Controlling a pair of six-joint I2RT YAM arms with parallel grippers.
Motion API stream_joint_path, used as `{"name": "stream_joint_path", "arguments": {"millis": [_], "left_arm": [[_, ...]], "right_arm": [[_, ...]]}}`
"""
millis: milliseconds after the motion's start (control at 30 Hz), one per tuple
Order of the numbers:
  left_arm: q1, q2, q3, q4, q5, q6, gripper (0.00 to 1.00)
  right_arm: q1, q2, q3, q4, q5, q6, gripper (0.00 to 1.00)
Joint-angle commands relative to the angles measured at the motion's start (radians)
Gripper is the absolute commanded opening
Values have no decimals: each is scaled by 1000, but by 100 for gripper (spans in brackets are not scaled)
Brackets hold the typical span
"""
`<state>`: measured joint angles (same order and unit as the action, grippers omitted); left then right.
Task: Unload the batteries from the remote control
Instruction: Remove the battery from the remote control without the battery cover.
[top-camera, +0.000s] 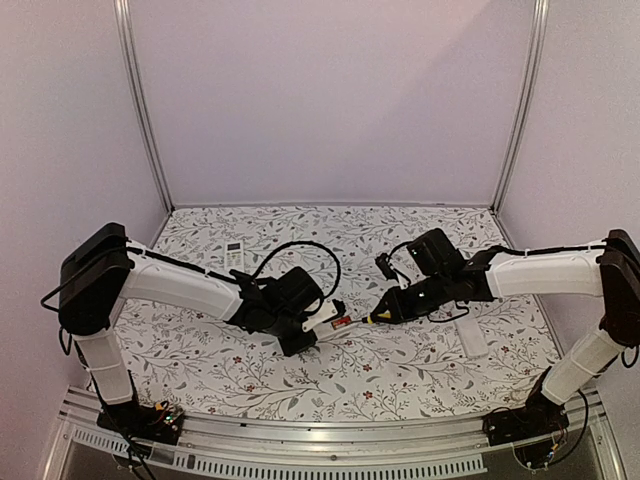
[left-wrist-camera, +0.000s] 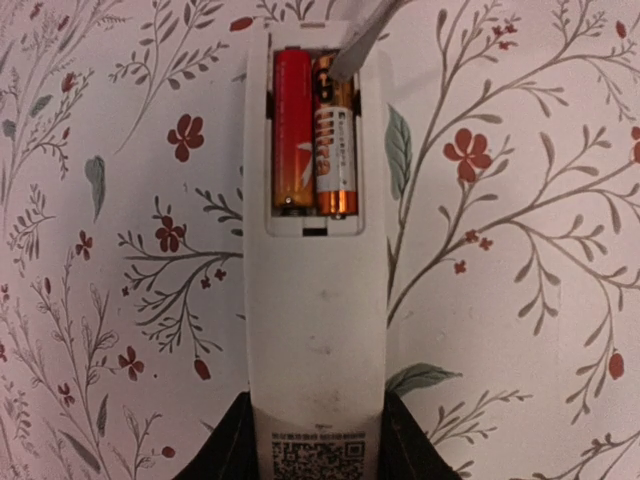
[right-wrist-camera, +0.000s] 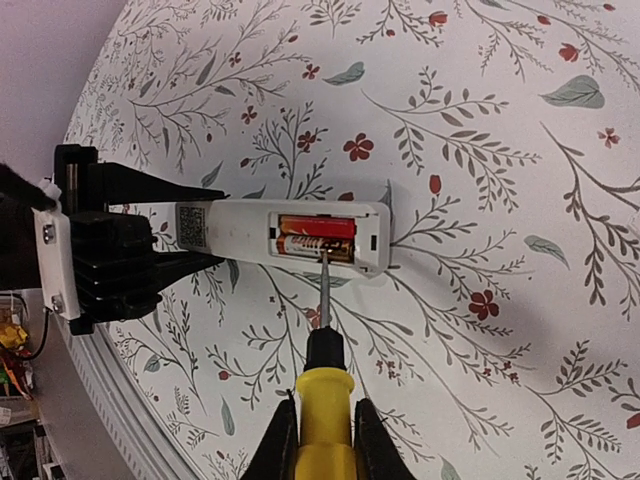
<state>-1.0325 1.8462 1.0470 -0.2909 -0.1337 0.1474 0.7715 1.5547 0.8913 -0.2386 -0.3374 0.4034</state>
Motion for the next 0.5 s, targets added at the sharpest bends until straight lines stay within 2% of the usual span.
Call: {"name": "stream_joint_path", "arguments": {"millis": [0,133,467], "left_arm": [[-29,16,-11,-21,9,14,16],[-34,21,-11,-21,9,15,15],[-36,23,-10,-22,0,15,15]], "right_arm": [[5,6,-6,54,-67,12,0],[5,3,-18,73,-84,19,0],[5,-50,-4,-14,88,11,0]]}}
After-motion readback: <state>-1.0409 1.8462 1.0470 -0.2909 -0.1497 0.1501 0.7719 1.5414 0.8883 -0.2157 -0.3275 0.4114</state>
